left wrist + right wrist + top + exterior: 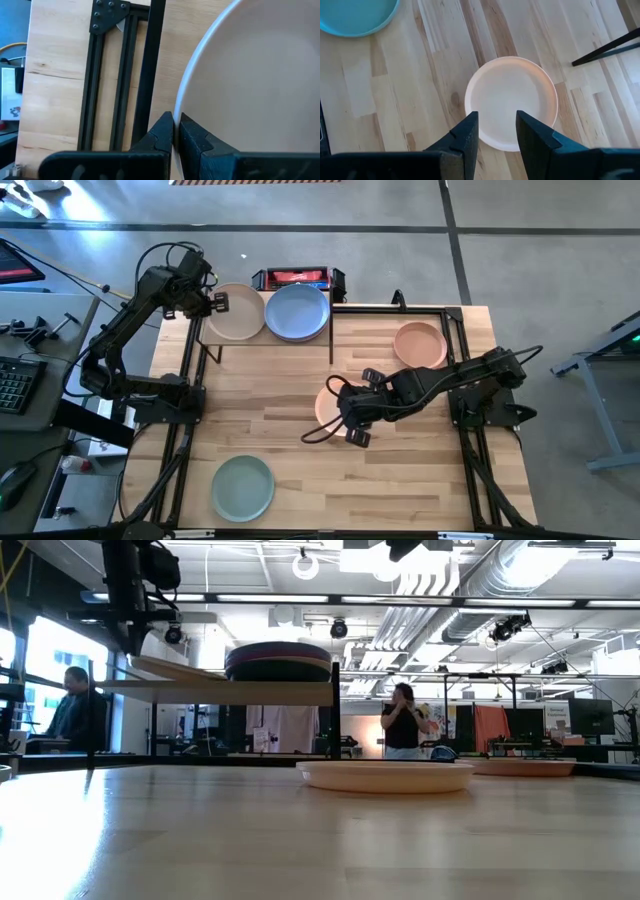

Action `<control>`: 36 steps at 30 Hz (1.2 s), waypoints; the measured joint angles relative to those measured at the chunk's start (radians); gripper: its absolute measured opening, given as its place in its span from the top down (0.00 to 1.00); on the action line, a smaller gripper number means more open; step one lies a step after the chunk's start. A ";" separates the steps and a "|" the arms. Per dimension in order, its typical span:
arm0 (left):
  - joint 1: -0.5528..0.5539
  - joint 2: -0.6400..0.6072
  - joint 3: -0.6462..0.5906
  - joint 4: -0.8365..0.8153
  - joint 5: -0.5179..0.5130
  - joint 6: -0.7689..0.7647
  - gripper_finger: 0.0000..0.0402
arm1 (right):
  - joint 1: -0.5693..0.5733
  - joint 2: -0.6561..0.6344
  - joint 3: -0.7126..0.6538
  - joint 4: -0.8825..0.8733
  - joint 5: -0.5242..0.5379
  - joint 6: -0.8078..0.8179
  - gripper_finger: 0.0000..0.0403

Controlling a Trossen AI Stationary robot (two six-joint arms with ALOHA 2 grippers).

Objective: Place and stack plates onto a shelf
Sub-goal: Put the white plate on the shelf, then put the light orange plate on top the white plate on the shelf

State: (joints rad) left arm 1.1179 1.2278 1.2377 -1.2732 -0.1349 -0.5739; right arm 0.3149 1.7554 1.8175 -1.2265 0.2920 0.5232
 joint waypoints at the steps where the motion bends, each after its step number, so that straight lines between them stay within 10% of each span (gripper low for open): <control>1: 0.000 0.000 0.000 0.000 0.000 0.000 0.99 | 0.000 0.000 0.000 -0.004 0.000 0.000 0.73; 36: -0.005 0.016 -0.001 -0.124 0.073 0.065 0.82 | 0.013 0.000 0.000 -0.064 0.000 0.008 0.73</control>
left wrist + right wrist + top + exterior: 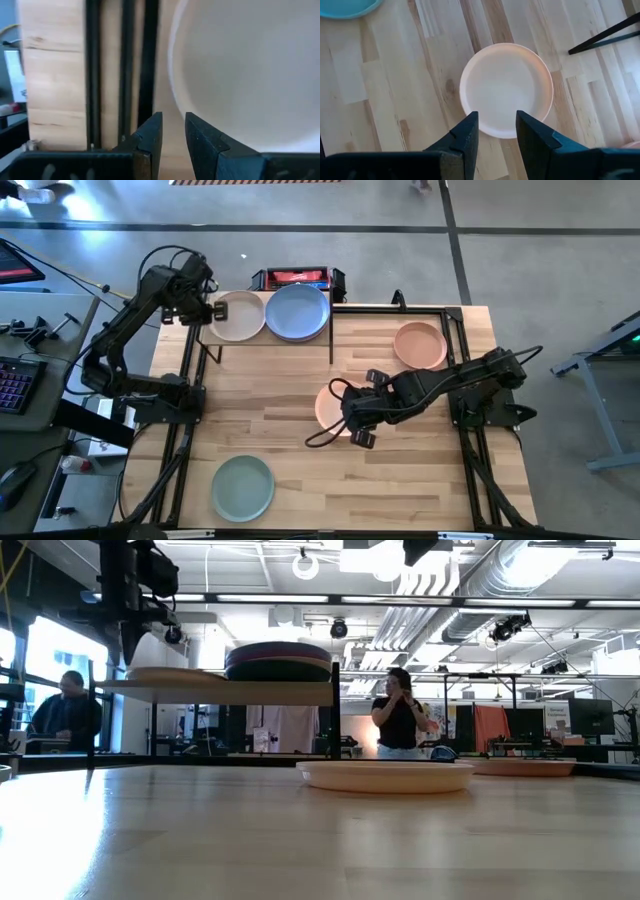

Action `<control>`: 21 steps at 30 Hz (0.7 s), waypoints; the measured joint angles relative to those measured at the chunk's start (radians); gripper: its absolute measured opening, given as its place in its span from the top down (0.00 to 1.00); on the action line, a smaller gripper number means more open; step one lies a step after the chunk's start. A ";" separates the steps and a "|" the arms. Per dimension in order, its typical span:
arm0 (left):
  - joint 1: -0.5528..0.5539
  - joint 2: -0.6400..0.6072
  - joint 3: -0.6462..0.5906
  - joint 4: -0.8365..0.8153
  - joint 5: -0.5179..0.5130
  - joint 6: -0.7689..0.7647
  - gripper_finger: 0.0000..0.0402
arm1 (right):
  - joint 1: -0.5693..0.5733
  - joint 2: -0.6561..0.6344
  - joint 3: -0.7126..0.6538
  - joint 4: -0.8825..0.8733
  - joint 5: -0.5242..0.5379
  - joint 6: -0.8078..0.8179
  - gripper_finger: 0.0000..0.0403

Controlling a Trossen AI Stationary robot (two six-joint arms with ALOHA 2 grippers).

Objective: Place and stack plates onto a shelf
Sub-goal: Put the light orange plate on top the white plate on the shelf

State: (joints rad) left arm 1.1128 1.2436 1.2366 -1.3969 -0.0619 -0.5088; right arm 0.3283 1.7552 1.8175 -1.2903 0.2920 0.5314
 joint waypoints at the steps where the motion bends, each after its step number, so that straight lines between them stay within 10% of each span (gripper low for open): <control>1: -0.009 -0.003 0.000 -0.012 0.019 0.015 0.82 | 0.000 0.000 0.000 0.000 0.000 0.011 0.73; 21: -0.680 -0.190 0.000 -0.057 0.061 -0.138 0.82 | 0.000 0.117 0.000 0.054 -0.103 -0.058 0.73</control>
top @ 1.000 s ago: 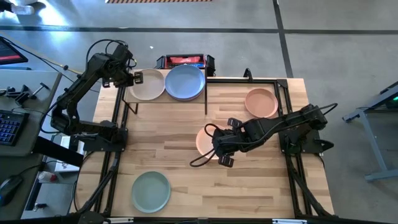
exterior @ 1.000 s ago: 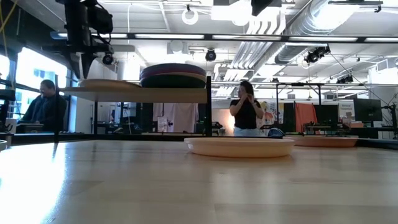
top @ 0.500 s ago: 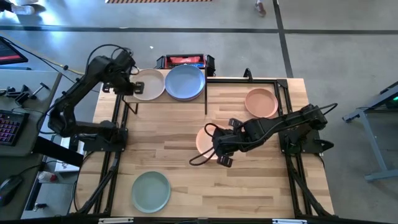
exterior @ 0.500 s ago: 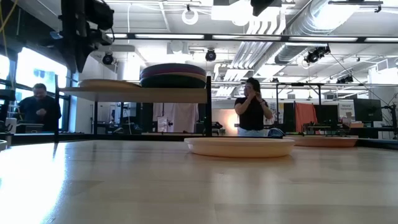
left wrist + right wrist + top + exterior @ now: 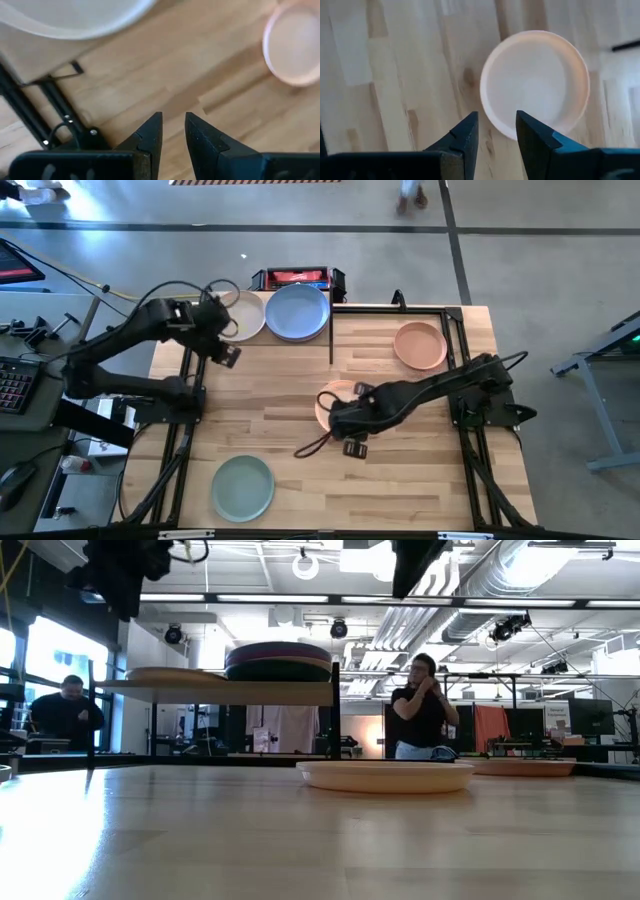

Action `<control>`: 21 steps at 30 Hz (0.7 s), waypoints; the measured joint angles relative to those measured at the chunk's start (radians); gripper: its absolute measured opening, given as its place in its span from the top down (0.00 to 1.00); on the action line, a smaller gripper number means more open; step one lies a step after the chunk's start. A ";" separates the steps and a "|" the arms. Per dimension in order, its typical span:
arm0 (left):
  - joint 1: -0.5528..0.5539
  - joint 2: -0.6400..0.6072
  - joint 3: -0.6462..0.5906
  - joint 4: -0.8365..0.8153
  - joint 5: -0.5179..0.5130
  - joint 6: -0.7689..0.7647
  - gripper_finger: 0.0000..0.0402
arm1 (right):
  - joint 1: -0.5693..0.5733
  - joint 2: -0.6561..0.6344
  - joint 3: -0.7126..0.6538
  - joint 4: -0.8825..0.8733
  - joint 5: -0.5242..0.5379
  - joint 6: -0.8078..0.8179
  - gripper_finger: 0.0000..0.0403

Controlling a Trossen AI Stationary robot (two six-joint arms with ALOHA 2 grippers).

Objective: Place and stack plates onto a shelf
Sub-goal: Put the light orange plate on top the white plate on the shelf

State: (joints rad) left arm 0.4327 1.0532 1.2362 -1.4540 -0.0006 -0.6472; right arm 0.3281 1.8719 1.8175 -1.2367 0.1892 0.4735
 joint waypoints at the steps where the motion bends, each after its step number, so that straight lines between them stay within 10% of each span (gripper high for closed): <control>1: -0.036 -0.003 0.000 0.000 -0.003 -0.012 0.82 | 0.001 0.015 0.000 0.009 -0.005 -0.026 0.73; 21: -0.378 -0.003 -0.132 -0.005 0.007 -0.137 0.82 | 0.002 0.267 0.000 0.089 -0.062 -0.239 0.73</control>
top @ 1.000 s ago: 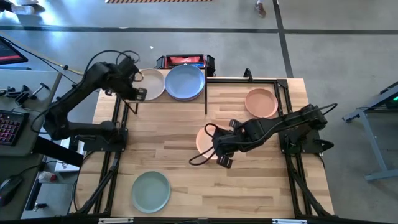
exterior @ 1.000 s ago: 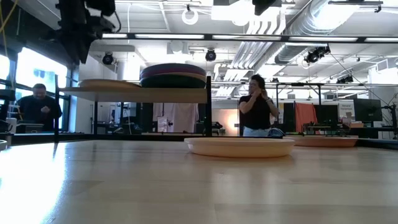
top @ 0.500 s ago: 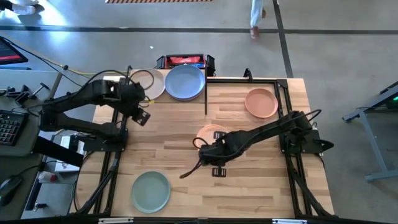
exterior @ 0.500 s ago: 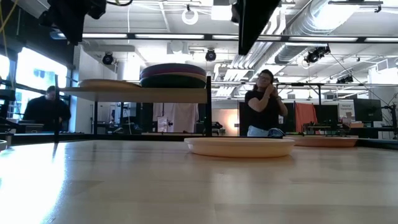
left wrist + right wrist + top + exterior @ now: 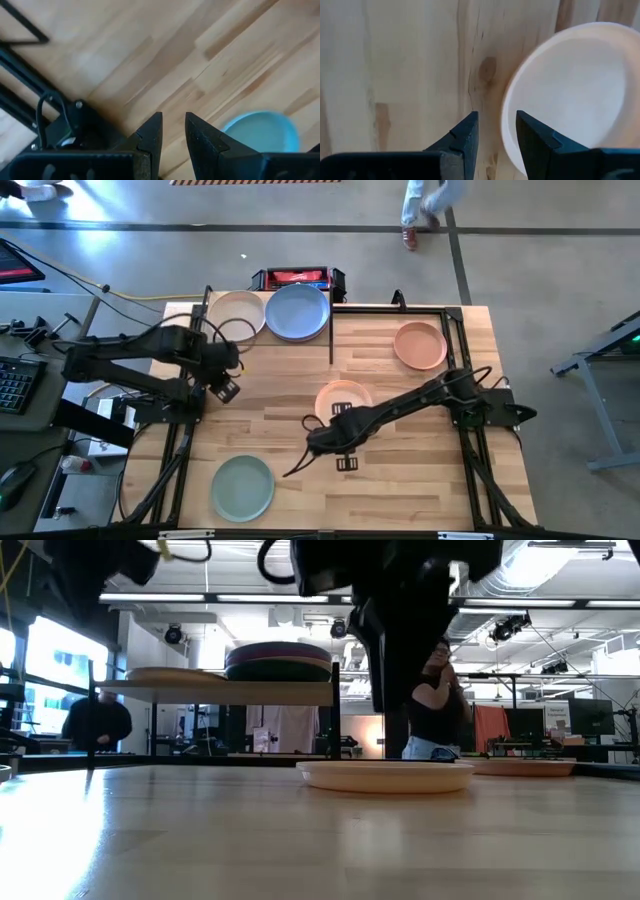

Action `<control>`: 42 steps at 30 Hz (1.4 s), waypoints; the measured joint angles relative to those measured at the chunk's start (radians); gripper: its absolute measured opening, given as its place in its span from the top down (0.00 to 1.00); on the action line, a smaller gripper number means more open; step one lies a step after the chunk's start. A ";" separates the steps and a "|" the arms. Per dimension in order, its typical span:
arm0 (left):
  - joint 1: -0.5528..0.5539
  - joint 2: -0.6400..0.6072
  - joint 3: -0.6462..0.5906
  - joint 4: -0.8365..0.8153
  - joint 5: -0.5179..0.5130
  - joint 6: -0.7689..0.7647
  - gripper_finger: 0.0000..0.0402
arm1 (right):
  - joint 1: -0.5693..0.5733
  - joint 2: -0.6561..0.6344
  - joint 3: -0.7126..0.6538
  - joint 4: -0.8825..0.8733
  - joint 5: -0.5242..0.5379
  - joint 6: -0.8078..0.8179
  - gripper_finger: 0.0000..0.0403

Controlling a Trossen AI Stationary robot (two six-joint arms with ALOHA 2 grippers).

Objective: Place and stack plates onto a shelf
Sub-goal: Put the light orange plate on top the white plate on the shelf

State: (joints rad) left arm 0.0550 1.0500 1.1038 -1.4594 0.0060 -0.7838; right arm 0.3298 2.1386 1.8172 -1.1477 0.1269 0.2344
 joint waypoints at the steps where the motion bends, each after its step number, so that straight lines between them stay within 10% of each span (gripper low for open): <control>1: -0.006 0.000 -0.022 0.002 0.007 -0.001 0.82 | 0.000 0.008 0.000 -0.001 0.003 0.001 0.73; 42: -0.162 0.000 -0.130 0.104 0.000 -0.077 0.82 | -0.056 0.095 -0.108 0.147 -0.033 0.151 0.82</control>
State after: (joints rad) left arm -0.1070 1.0496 0.9741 -1.3556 0.0056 -0.8612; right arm 0.2737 2.2337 1.7088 -1.0008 0.0940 0.3855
